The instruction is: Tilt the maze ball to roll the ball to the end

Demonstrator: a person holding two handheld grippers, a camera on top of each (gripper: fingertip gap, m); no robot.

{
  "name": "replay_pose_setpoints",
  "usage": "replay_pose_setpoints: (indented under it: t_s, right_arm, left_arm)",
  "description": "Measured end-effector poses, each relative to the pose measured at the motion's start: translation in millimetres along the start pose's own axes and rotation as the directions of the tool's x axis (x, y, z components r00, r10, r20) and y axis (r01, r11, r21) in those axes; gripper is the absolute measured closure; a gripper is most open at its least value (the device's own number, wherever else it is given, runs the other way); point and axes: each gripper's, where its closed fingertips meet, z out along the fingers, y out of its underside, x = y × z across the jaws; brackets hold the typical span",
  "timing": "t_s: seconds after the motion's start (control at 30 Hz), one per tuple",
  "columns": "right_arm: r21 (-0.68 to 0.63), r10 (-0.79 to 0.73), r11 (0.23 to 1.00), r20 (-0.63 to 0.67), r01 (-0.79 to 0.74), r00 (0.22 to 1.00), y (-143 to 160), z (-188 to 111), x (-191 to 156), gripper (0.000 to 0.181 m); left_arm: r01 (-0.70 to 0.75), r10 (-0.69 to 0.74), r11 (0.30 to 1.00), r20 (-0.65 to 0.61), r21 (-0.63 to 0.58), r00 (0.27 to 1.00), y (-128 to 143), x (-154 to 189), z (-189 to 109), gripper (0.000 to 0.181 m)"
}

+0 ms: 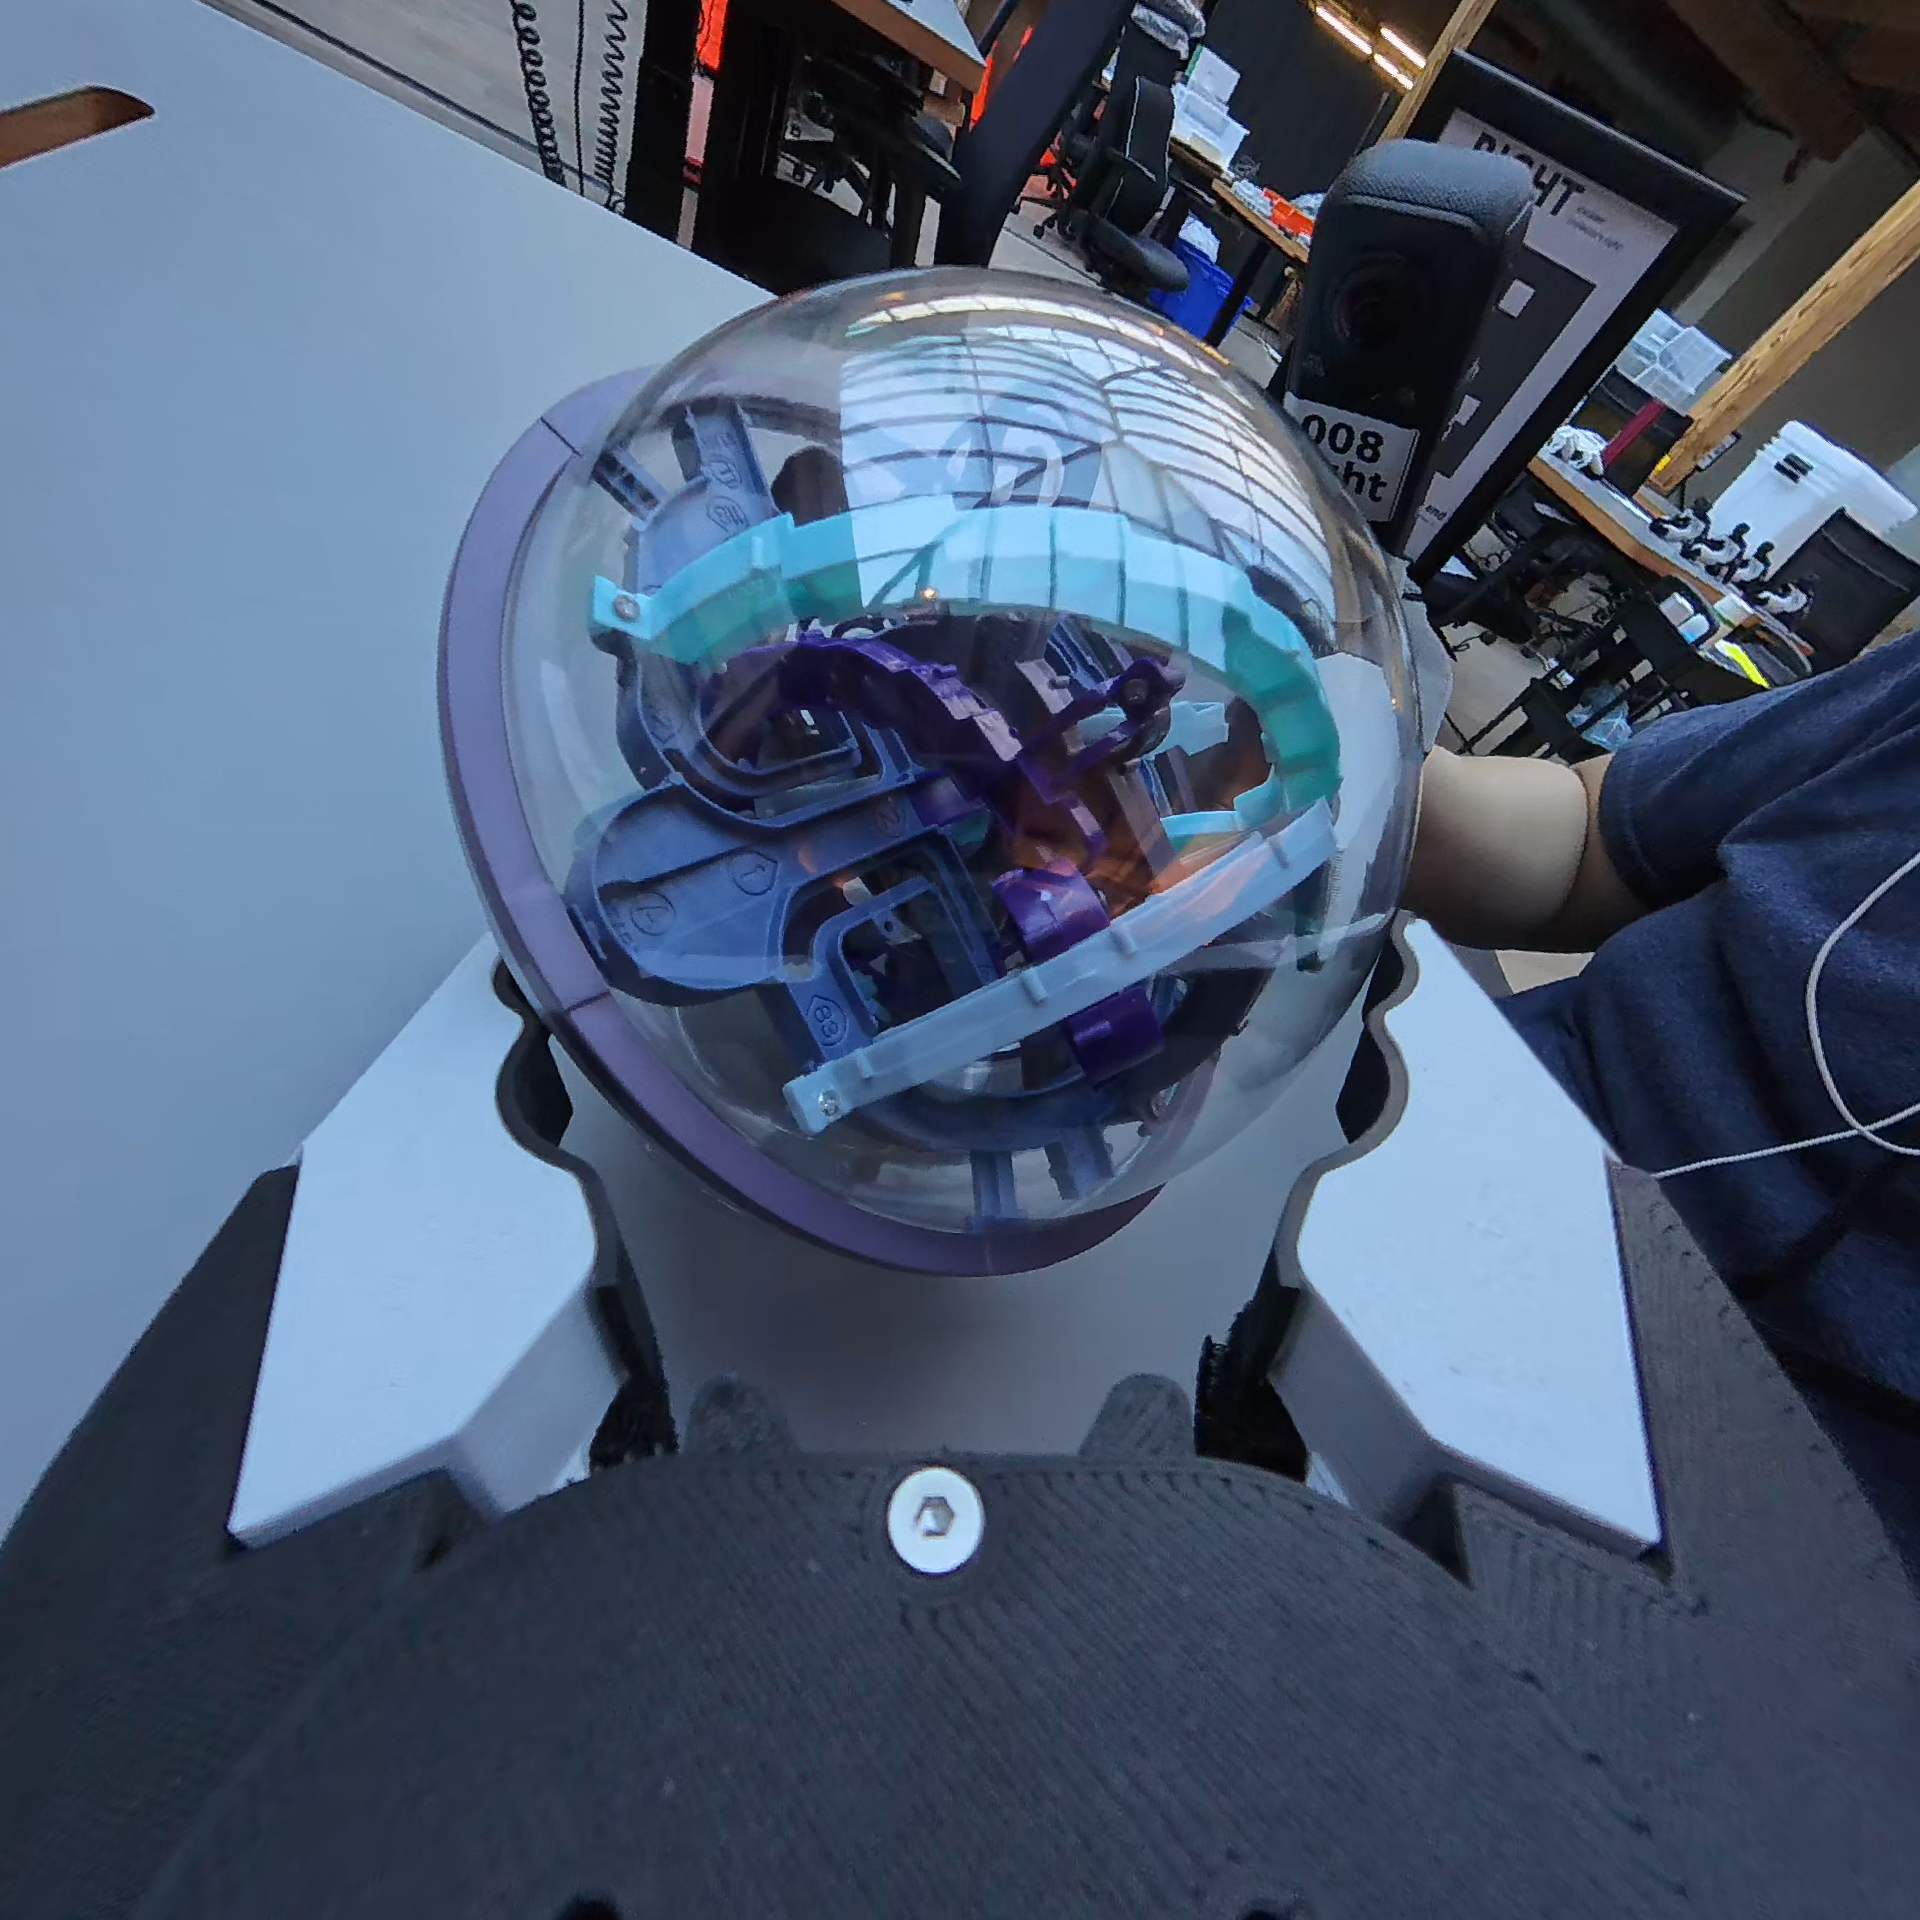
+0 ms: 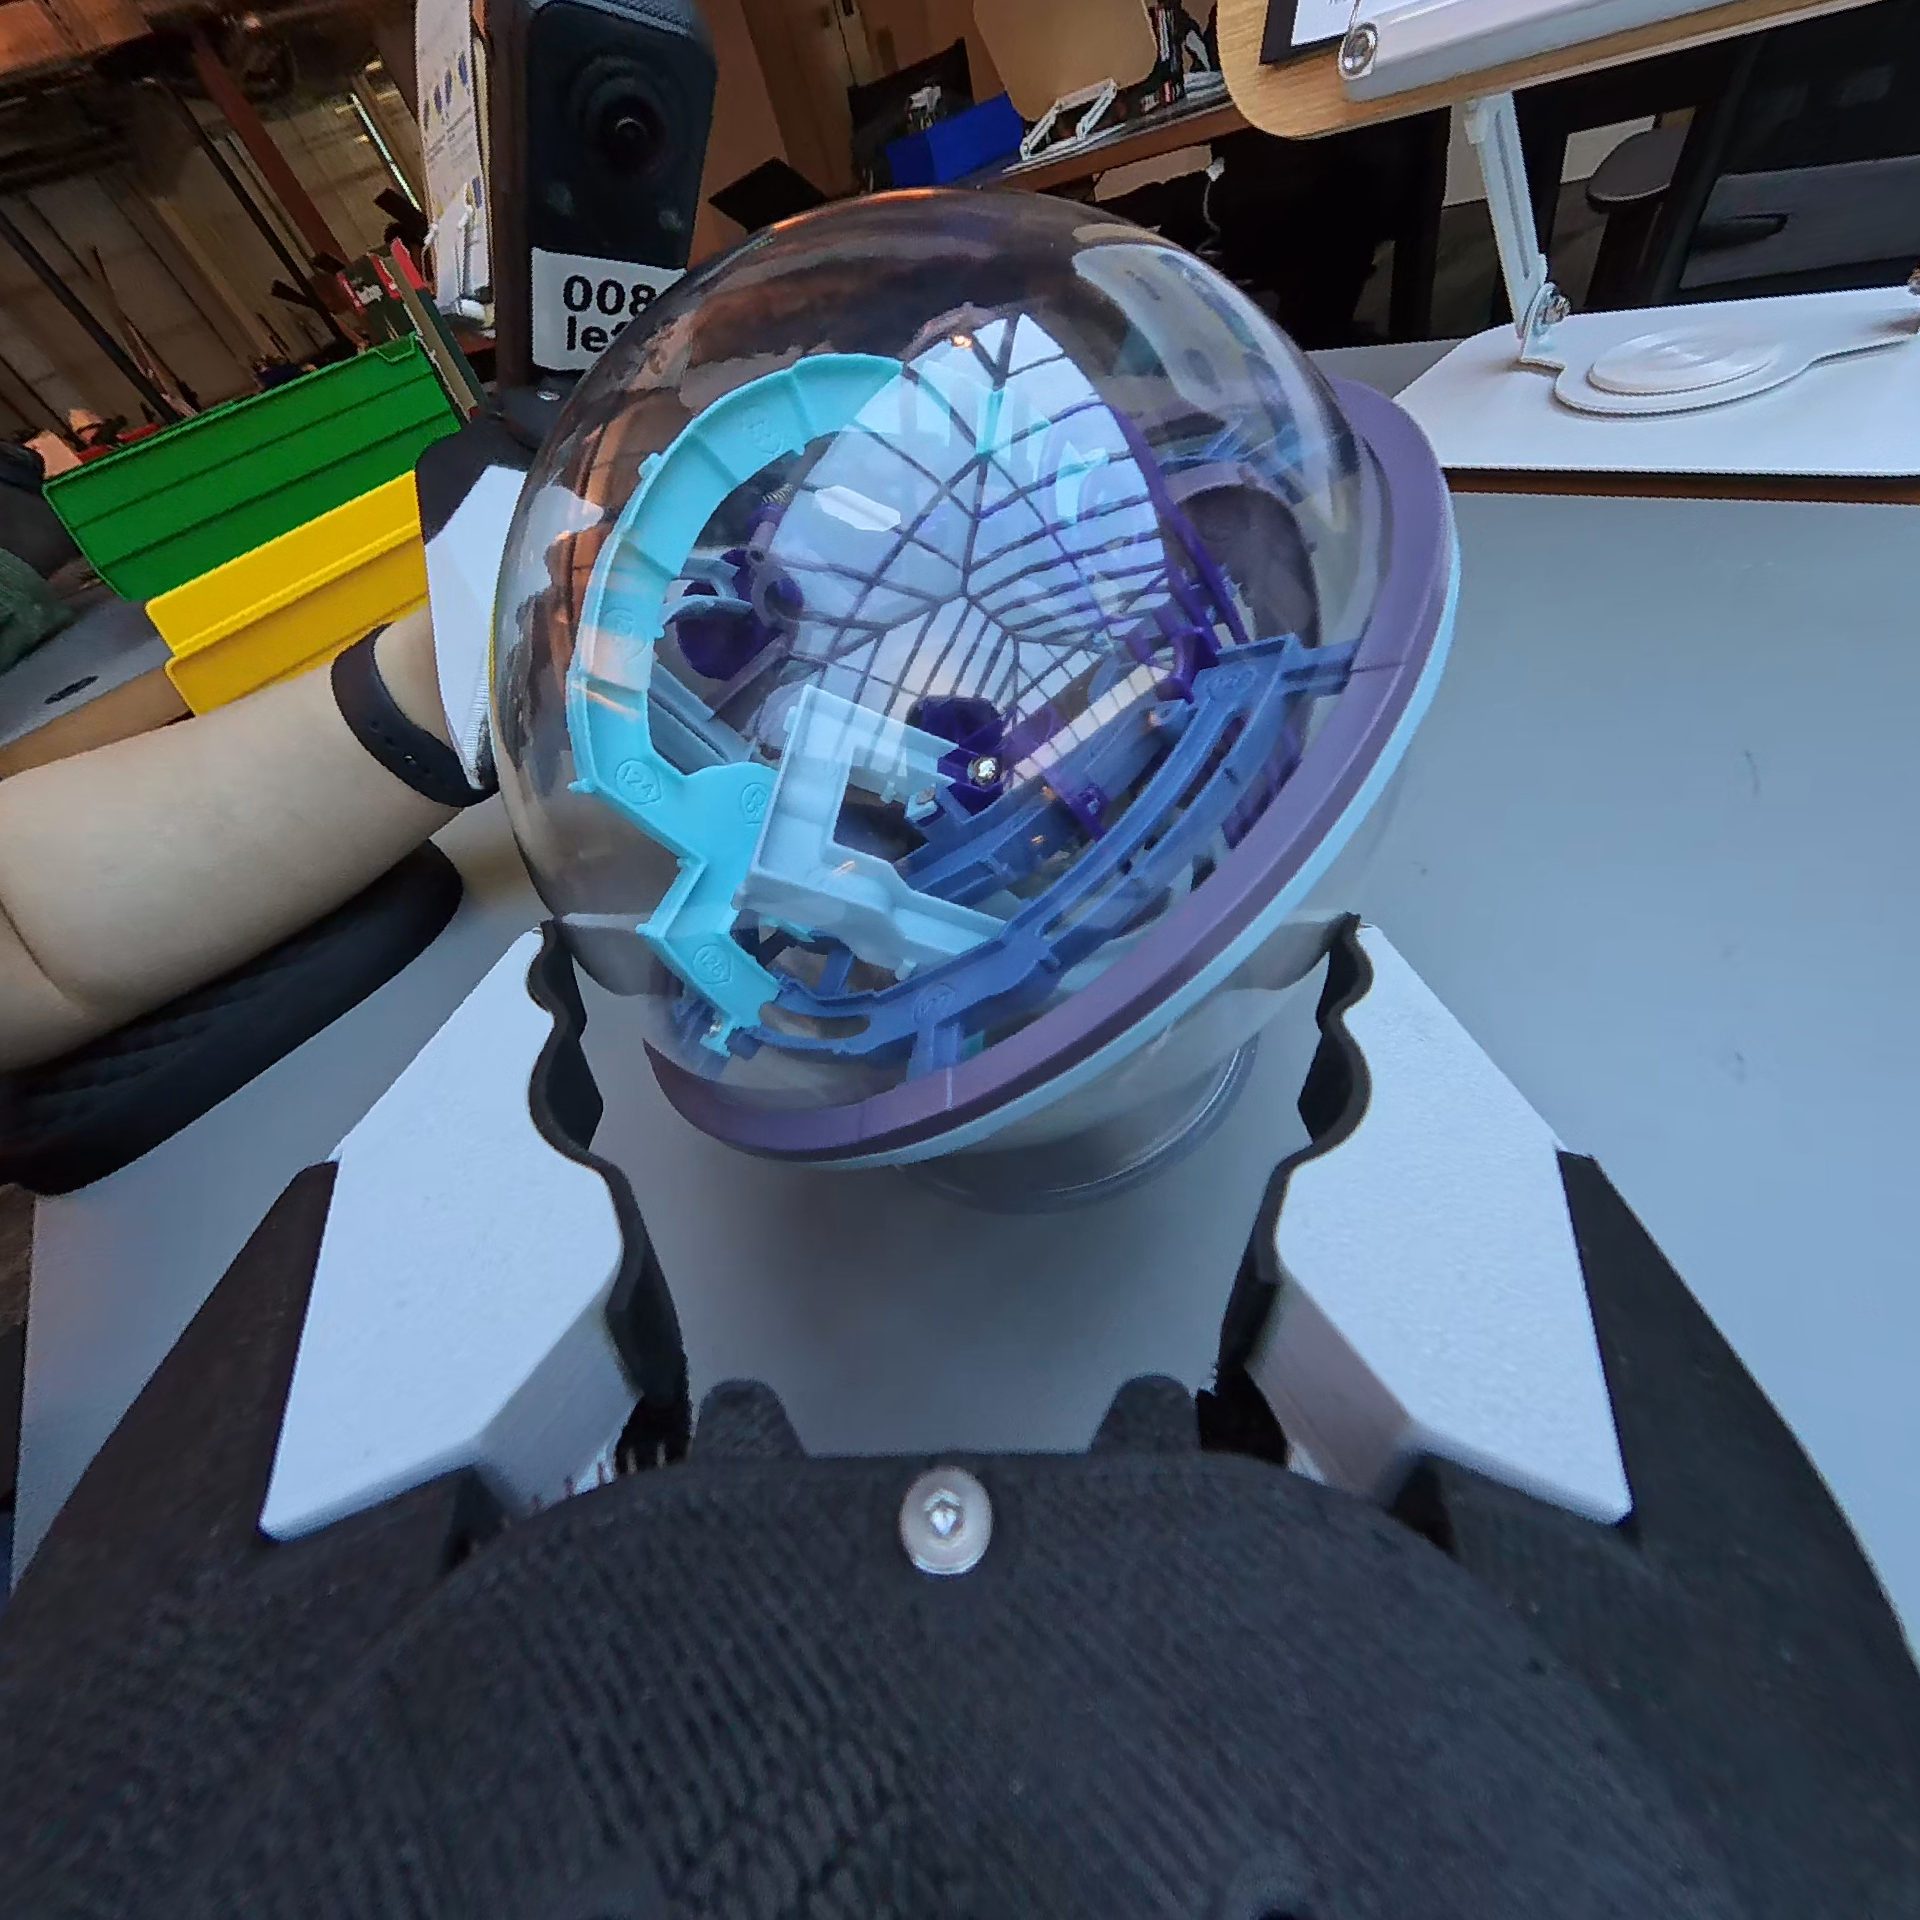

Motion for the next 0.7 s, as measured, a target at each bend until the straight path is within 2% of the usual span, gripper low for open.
replay_pose_setpoints:
  t_s: [0.43,0.7]
  right_arm:
    - [0.024,-0.073,0.997,-0.025,0.074,0.997,-7.9,-3.6,-2.0,0.043]
    - [0.067,-0.181,0.981,-0.040,0.184,0.983,-27.7,-10.4,-8.9,0.043]
  left_arm:
    - [-0.071,0.071,0.997,0.008,0.032,0.997,-6.6,4.9,-1.6,0.031]
    - [-0.168,0.166,0.982,0.033,0.091,0.986,-23.6,16.4,-6.8,0.031]
